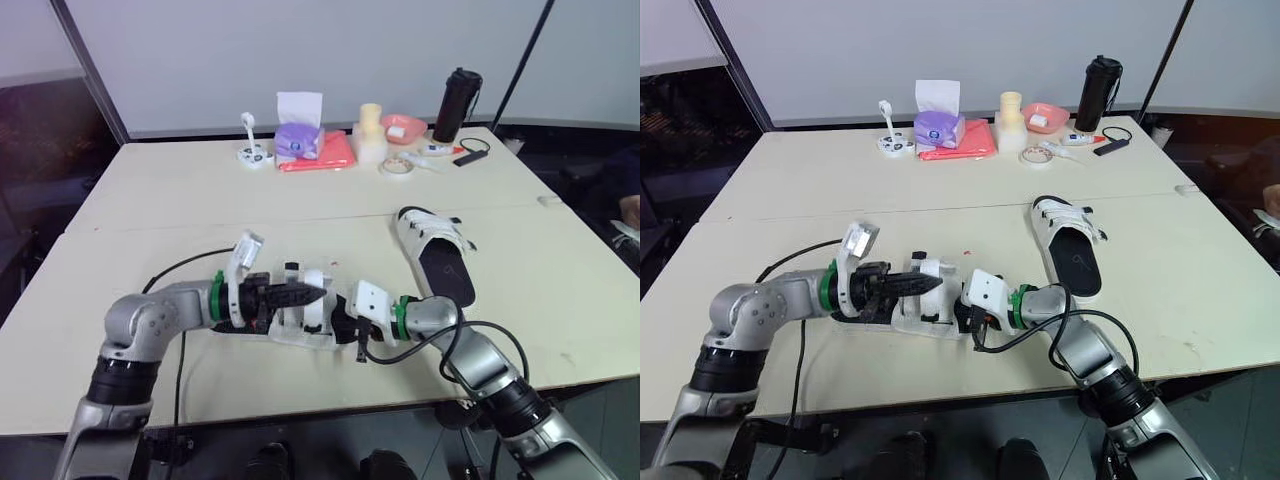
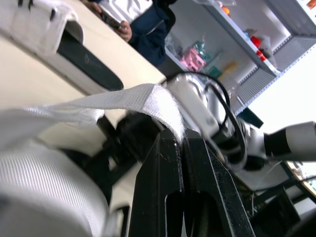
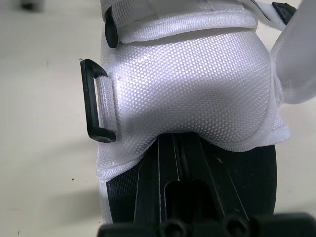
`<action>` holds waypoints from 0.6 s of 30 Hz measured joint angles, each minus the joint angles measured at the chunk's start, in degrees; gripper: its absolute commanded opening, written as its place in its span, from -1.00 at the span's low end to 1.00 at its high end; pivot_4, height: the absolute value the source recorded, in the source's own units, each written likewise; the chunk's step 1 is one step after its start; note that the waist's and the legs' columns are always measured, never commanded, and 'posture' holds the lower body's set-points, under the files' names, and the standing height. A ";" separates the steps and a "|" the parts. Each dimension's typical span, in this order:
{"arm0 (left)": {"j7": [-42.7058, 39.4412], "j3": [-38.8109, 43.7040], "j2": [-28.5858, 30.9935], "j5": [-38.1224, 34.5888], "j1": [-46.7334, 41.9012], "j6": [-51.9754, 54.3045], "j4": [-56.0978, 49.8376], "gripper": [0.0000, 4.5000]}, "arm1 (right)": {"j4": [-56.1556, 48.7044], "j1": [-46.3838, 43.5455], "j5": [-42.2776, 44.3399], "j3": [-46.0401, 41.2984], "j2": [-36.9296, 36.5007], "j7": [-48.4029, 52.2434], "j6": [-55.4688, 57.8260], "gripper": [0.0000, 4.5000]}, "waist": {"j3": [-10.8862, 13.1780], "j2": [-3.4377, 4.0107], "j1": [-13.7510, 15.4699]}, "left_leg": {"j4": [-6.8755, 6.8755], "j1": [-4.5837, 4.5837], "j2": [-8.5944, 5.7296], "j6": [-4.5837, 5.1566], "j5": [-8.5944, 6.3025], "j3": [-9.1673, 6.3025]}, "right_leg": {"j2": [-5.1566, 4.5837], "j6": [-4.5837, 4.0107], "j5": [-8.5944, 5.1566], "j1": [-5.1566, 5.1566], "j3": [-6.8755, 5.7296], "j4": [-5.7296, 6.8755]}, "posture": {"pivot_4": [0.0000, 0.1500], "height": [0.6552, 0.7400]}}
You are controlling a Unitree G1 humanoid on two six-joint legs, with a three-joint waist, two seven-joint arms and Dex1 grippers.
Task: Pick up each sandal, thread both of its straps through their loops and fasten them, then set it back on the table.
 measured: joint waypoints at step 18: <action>-3.33 -4.64 -3.41 6.99 -0.47 -6.10 7.31 -0.99 | -0.17 0.31 -0.01 -0.09 -0.01 -0.51 0.00 -1.00 | 0.01 -0.01 0.06 | -0.02 -0.01 0.01 -0.01 -0.01 -0.01 | -0.01 -0.01 0.00 0.00 0.00 -0.02 | 1.00 0.87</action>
